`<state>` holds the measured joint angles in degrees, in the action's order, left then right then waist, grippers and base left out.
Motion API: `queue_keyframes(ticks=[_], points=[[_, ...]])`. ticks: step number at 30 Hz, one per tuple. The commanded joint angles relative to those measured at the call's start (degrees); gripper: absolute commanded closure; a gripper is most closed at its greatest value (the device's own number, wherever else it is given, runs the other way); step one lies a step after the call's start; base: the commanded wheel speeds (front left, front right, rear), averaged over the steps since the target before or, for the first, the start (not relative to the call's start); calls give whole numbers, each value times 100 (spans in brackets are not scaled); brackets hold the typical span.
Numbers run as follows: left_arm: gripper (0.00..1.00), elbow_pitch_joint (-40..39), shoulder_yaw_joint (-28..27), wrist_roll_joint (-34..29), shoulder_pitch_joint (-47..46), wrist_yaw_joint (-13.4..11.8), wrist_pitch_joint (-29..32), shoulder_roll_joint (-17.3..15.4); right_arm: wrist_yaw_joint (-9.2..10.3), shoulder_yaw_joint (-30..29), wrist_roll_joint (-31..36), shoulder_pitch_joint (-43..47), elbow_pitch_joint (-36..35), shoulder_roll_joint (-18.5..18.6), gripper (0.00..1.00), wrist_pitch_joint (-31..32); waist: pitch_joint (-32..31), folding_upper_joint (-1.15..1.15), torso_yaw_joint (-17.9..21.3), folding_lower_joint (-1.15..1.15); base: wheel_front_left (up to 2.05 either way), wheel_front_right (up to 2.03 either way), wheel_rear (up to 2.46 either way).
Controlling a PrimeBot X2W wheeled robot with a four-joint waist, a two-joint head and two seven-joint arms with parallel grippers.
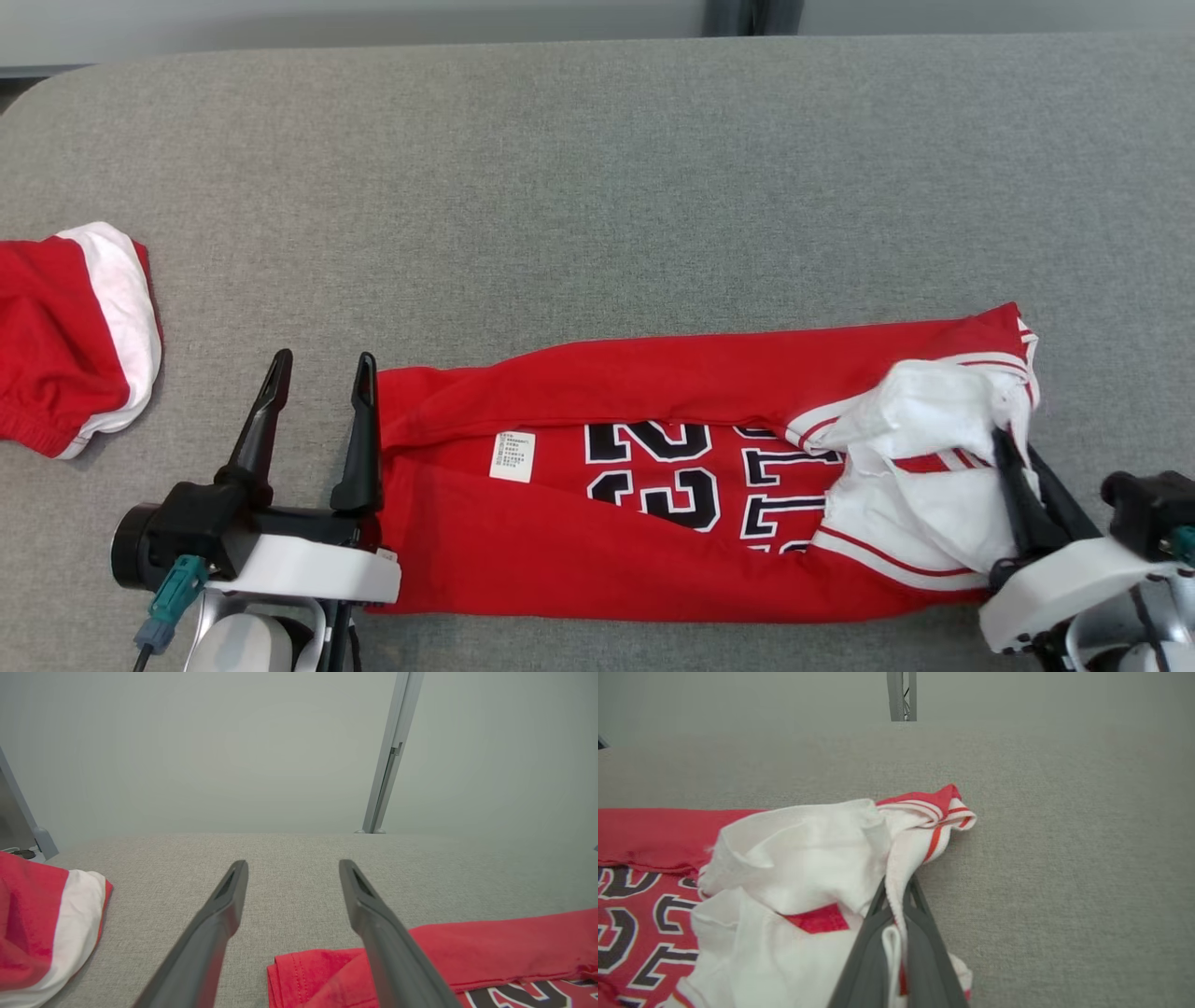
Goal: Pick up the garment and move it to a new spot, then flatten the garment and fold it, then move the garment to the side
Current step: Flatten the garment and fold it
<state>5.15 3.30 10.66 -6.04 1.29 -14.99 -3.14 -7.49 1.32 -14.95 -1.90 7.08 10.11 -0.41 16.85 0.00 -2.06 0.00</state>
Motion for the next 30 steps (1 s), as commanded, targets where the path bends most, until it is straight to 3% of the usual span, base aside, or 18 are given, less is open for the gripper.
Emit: queue_keyframes(ticks=[1,7,11,20,30], points=[[0,11,-17,18,19,22,-26,-15,-1,75,37,3,-142,-31,100,51,-19,0,-4,0,0,0,0],[0,59,43,51,42,49,-26,-2,-1,905,163,-217,-1258,-169,100,659,-142,0,-45,0,0,0,0],[0,110,114,87,34,66,-26,5,-1,1593,5,-516,-1472,-293,100,858,-234,0,-147,0,0,0,0],[0,195,273,201,48,41,-26,11,-1,2964,-798,-1320,-614,-672,100,504,-342,0,-526,0,0,0,0],[0,231,555,360,-179,-22,-26,13,-1,4133,-1909,-2434,680,-706,100,-435,-119,0,-968,0,0,0,0]])
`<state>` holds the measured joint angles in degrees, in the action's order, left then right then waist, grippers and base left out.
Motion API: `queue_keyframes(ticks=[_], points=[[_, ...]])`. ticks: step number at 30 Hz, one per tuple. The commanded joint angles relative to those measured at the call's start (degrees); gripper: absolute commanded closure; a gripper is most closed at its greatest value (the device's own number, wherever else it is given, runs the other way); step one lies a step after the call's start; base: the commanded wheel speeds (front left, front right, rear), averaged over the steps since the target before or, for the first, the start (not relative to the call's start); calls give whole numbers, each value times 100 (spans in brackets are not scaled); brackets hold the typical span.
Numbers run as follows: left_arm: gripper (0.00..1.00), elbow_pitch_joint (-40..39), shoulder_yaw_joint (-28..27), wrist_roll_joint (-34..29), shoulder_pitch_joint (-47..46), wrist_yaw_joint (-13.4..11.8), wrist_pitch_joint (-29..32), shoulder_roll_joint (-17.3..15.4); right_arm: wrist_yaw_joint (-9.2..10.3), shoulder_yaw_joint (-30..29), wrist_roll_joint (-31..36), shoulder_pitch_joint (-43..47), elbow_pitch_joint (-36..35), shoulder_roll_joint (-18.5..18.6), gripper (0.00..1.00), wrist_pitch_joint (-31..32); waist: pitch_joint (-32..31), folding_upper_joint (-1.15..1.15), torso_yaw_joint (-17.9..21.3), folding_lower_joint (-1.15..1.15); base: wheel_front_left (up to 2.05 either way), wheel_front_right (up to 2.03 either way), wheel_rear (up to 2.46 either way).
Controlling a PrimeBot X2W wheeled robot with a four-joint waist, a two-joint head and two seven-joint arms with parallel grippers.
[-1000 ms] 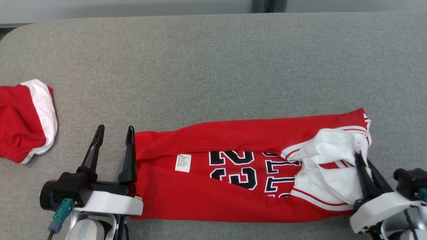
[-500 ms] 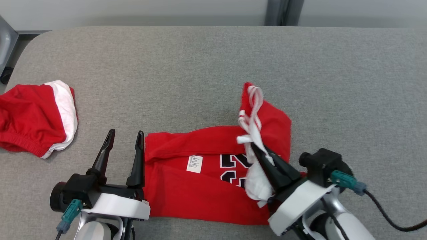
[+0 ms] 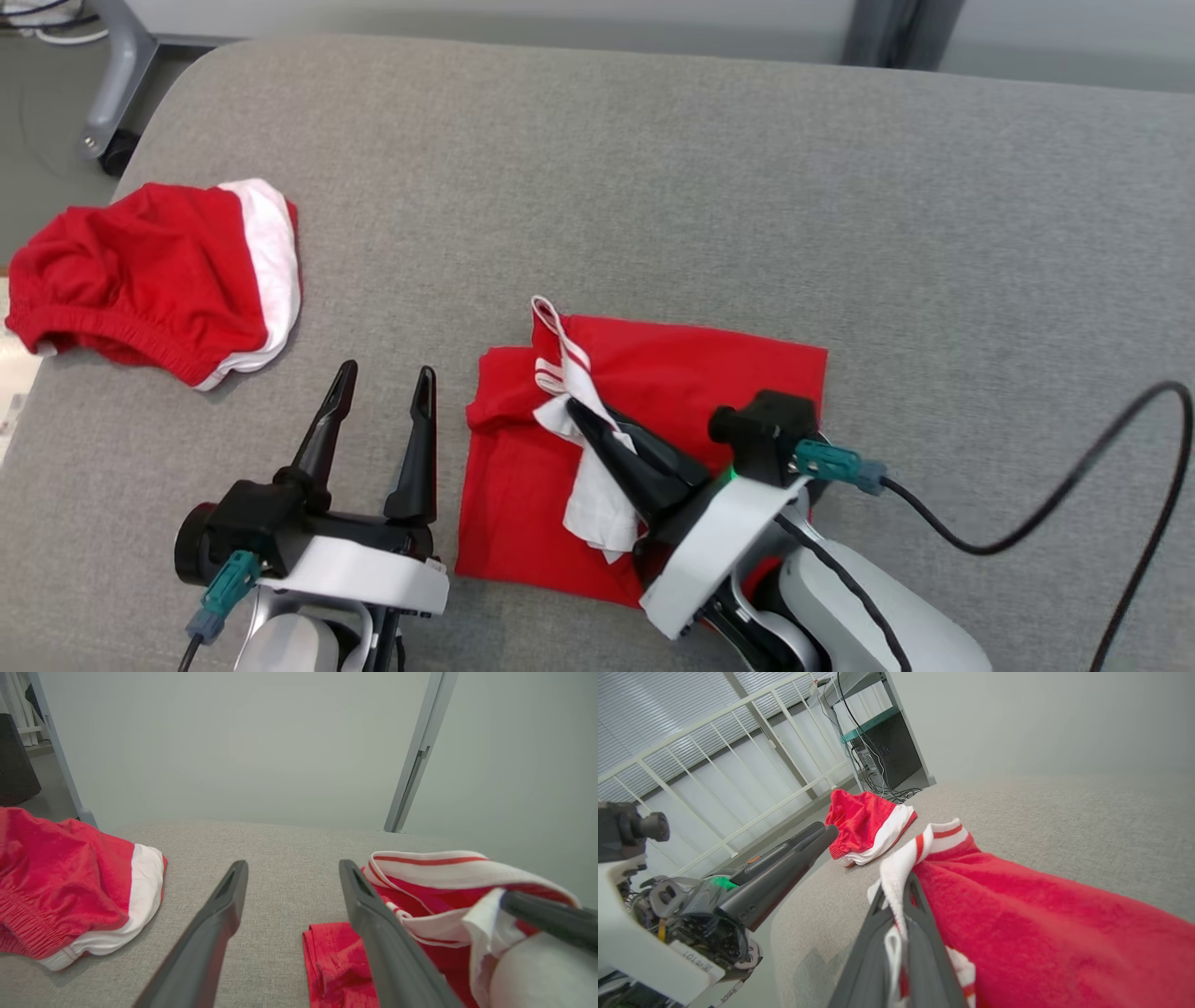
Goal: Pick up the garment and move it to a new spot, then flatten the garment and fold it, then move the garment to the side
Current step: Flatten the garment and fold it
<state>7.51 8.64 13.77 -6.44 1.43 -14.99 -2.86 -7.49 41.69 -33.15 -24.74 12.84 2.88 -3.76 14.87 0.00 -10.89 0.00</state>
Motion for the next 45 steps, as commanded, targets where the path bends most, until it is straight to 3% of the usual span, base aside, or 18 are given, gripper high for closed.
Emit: queue_keyframes(ticks=[1,8,9,10,11,13,19,22,34,45], points=[[0,-10,45,52,-156,-44,-26,-14,-2,207,-190,-259,210,14,100,-182,108,0,-111,0,0,0,0],[0,8,207,165,-291,-84,-26,-15,-2,992,-870,-947,992,18,100,-663,355,0,-216,0,0,0,0],[0,15,228,175,-294,-92,-26,-13,-2,1095,-1014,-990,1027,15,87,-721,374,0,-215,0,0,0,0],[0,10,236,186,-313,-93,-26,-15,-2,1204,-1122,-1043,1052,13,58,-776,399,0,-206,0,0,0,0],[0,10,236,186,-313,-93,-26,-15,-2,1204,-1122,-1043,1052,13,58,-776,399,0,-206,0,0,0,0],[0,6,244,179,-354,-111,-26,-16,-2,1379,-1300,-1172,1088,17,0,-887,432,0,-179,0,0,0,0],[0,10,191,103,-369,-119,-26,-16,-2,1676,-1416,-1476,967,16,0,-1106,480,0,-2,0,0,0,0],[0,17,141,63,-360,-107,-26,-16,-1,1500,-1248,-1557,782,18,0,-1148,465,0,112,0,0,0,0],[0,-49,-147,-123,-229,-132,-26,-17,-1,-1378,613,-177,-830,409,0,-1148,296,0,526,0,0,0,0],[0,-199,-543,-281,56,-168,-26,-37,-1,-3153,1503,1347,-1125,593,0,-1149,-53,0,763,0,0,0,0]])
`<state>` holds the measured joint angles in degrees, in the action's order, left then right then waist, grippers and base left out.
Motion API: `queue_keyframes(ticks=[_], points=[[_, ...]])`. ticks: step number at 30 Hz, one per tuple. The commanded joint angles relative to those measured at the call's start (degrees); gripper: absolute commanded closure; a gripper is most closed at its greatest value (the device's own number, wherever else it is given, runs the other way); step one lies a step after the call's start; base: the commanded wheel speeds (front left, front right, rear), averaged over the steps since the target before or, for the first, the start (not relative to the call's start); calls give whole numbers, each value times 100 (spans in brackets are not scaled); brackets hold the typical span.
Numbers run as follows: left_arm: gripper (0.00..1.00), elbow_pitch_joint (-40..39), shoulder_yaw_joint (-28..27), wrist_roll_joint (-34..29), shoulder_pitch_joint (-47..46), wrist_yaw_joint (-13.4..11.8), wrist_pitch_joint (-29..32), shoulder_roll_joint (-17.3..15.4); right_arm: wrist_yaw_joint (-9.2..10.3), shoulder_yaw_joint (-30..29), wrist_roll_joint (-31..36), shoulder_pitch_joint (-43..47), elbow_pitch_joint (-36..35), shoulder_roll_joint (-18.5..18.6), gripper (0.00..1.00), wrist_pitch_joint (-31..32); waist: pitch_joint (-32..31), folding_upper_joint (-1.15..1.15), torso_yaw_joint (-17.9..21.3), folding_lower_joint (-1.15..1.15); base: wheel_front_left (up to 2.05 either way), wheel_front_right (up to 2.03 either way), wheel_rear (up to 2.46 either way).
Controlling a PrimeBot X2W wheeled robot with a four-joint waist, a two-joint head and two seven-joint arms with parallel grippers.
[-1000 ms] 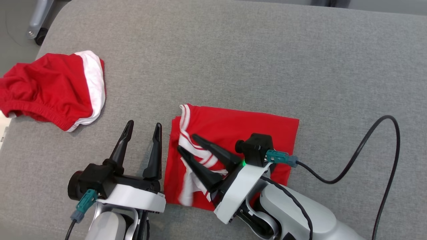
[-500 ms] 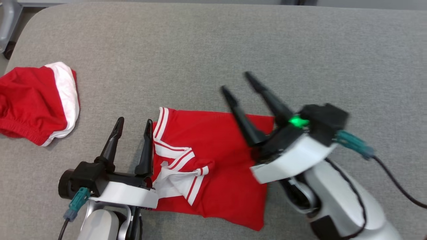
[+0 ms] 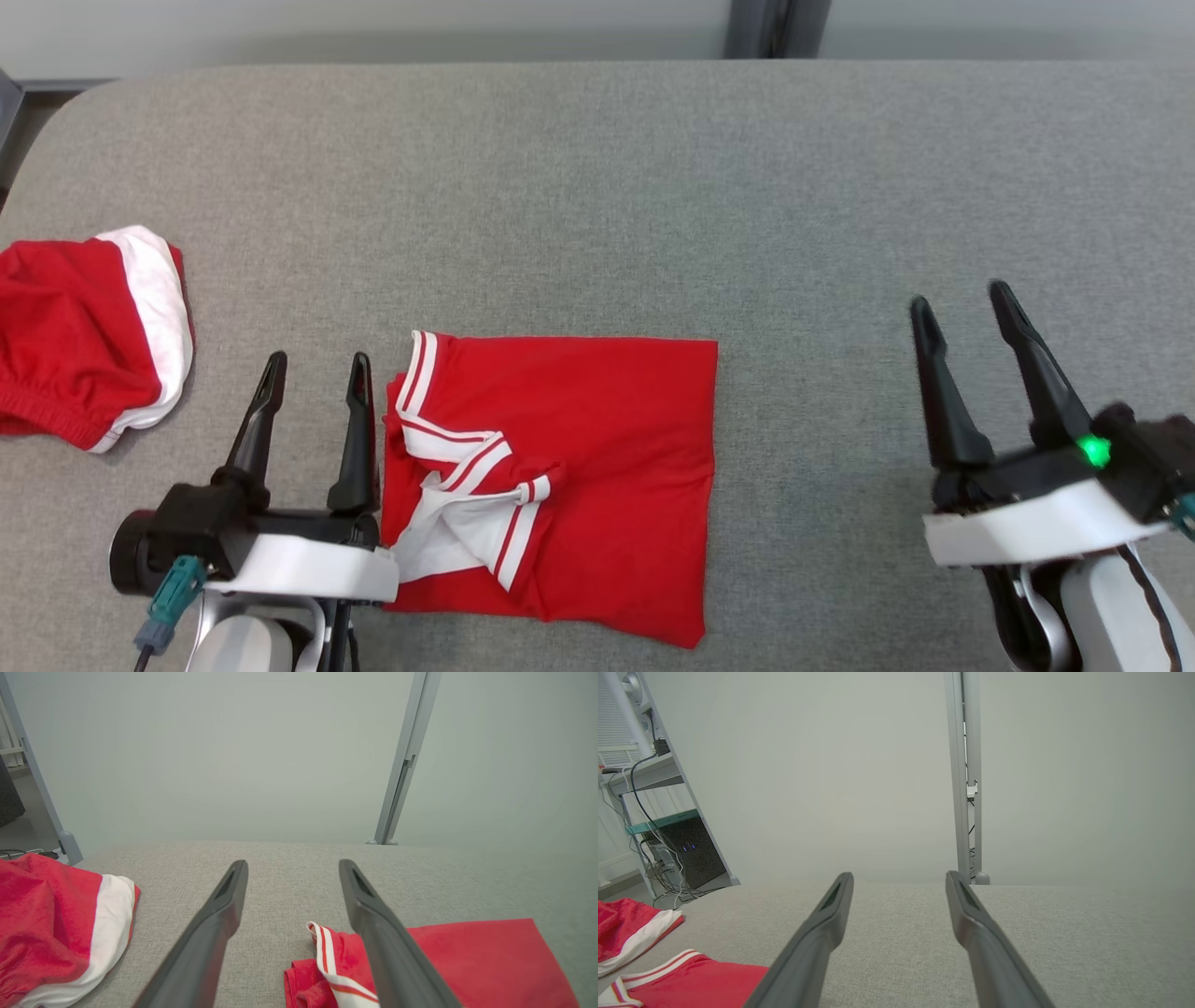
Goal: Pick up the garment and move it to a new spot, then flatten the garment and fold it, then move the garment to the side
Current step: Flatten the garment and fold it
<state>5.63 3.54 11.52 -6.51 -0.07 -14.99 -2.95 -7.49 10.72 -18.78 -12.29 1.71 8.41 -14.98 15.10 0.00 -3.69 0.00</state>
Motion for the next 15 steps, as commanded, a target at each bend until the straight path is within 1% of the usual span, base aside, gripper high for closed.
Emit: queue_keyframes(ticks=[1,7,15], points=[[0,-10,-60,-58,114,-17,-26,-38,-1,-153,103,235,8,39,0,-27,-138,0,63,0,0,0,0],[0,5,-136,-122,454,-2,-26,-87,-1,-513,422,832,55,75,0,-28,-473,0,161,0,0,0,0],[0,-24,-164,-150,782,-9,-26,-139,-1,-727,644,1263,-40,30,0,93,-755,0,234,0,0,0,0]])
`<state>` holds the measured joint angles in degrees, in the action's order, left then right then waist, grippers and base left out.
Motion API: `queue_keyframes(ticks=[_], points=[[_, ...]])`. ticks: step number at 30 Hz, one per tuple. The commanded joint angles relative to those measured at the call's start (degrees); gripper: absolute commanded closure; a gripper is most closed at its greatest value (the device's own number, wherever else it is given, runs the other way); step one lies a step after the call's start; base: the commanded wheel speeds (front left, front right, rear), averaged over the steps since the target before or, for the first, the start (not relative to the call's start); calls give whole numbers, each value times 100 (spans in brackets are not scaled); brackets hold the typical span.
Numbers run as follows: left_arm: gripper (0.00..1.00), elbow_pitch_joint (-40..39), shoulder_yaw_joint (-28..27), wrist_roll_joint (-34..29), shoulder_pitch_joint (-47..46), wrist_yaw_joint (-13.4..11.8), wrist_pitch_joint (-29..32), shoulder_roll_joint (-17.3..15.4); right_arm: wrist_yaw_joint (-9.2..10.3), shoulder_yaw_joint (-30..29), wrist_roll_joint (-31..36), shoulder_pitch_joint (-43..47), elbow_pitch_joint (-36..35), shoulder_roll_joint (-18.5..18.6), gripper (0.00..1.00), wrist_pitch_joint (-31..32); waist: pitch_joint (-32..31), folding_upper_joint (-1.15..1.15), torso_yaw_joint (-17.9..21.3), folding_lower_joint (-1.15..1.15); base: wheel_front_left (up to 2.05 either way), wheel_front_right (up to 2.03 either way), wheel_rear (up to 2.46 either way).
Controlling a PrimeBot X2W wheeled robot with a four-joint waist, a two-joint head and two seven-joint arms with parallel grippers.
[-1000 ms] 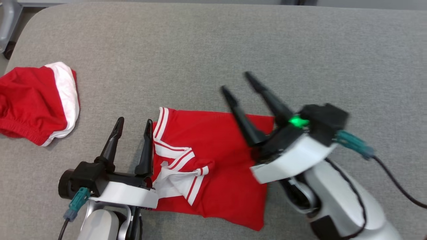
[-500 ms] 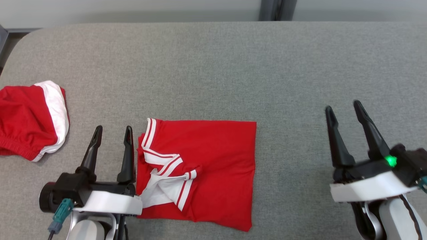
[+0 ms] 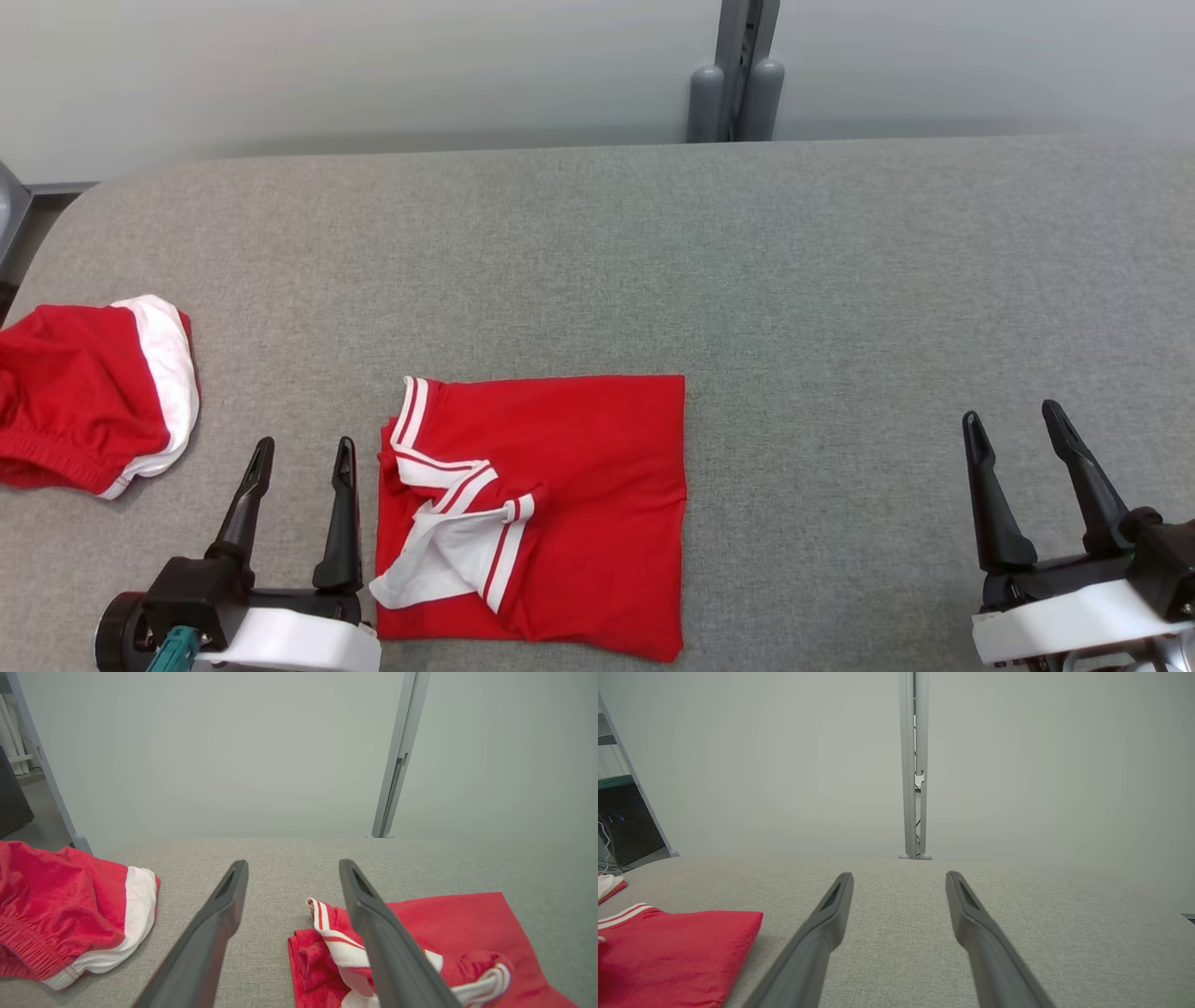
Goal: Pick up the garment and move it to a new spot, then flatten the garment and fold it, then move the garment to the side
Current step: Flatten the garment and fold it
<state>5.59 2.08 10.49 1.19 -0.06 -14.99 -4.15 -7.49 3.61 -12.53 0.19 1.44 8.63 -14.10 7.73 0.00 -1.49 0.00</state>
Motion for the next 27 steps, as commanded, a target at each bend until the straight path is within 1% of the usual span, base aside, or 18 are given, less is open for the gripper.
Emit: queue_keyframes(ticks=[1,9,18,19,20,21,24,27], points=[[0,-20,-14,-43,40,-12,-26,-25,-1,-35,48,50,-32,0,0,32,-39,0,20,0,0,0,0],[0,-9,47,-18,118,-24,2,-58,-1,-69,107,175,-140,-46,0,127,-129,0,44,0,0,0,0],[0,-57,108,11,76,-51,15,-86,-1,-72,160,120,-163,-82,0,178,-108,0,8,0,0,0,0],[0,-62,115,16,69,-51,15,-86,-1,-77,162,110,-160,-88,4,180,-103,0,-1,0,0,0,0],[0,-68,127,20,49,-48,18,-86,-1,-86,154,106,-129,-91,59,205,-89,0,-21,0,0,0,0],[0,-70,138,26,18,-39,21,-85,-1,-67,147,93,-98,-87,100,220,-74,0,-46,0,0,0,0],[0,-69,186,21,-104,-11,26,-92,-1,103,168,-26,50,-55,100,236,-19,0,-151,0,0,0,0],[0,-42,255,26,-204,24,22,-78,-1,527,134,-255,333,-65,100,240,42,0,-301,0,0,0,0]])
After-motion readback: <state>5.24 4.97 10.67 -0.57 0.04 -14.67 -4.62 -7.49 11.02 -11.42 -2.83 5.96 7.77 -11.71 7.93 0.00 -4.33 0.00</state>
